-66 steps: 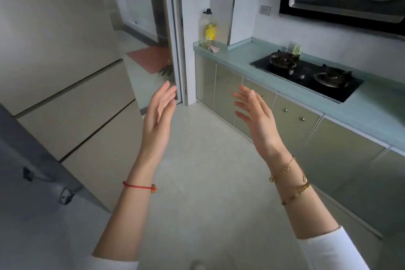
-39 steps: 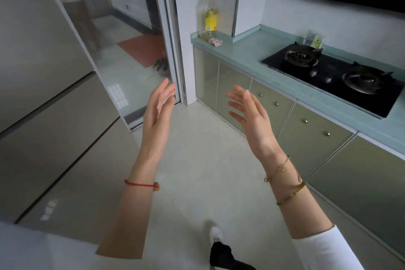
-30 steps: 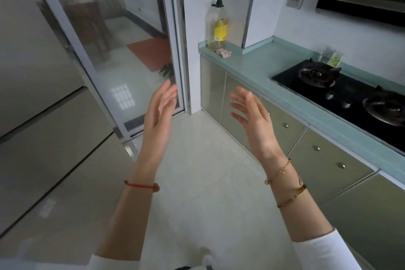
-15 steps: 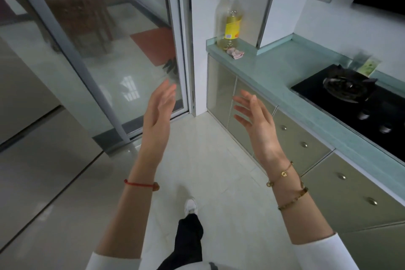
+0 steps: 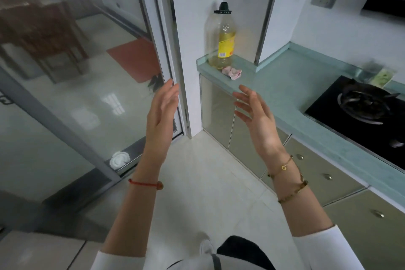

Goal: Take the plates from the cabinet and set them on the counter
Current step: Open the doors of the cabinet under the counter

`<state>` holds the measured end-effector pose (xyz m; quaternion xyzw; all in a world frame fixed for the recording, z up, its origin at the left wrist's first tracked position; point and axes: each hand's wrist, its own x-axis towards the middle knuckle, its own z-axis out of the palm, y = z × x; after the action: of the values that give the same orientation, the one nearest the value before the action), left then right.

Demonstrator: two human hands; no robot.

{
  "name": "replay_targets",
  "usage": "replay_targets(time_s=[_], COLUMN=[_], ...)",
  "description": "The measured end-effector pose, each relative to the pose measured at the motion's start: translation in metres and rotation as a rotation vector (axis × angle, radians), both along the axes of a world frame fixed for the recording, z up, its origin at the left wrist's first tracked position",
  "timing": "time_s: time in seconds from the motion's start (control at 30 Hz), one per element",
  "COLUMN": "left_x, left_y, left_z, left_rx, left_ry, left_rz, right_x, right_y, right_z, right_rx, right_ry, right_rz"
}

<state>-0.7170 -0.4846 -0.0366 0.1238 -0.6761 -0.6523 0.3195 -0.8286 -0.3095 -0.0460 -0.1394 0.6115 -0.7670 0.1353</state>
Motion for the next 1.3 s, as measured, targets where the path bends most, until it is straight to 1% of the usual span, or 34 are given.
replay_targets(time_s=[0.17,0.5,0.8,1.03,1.13,1.3], left_x=[-0.049,-0.163,-0.270,-0.326,-0.349,-0.377], left_y=[-0.038,-0.094,-0.128,-0.155,-0.168,-0.188], left_z=[-0.007,-0.018,-0.018,-0.027,-0.034,-0.045], left_rx=[0.042,0.099,0.072,0.043,-0.016,-0.106], left_ry=[-0.028,-0.074,-0.121,-0.136,-0.134,-0.120], left_rz=[-0.057,-0.090,-0.143,-0.245,-0.301,-0.460], right_x=[-0.048,-0.153,-0.245,-0.283,-0.289,-0.291], right_y=[-0.033,-0.088,-0.127,-0.148,-0.156,-0.170], right_z=[-0.005,-0.014,-0.018,-0.024,-0.026,-0.032], right_rx=[0.017,0.032,0.073,0.102,0.113,0.107], right_ry=[-0.014,-0.028,-0.044,-0.087,-0.095,-0.079], right_rz=[-0.042,-0.097,-0.132,-0.227,-0.299,-0.416])
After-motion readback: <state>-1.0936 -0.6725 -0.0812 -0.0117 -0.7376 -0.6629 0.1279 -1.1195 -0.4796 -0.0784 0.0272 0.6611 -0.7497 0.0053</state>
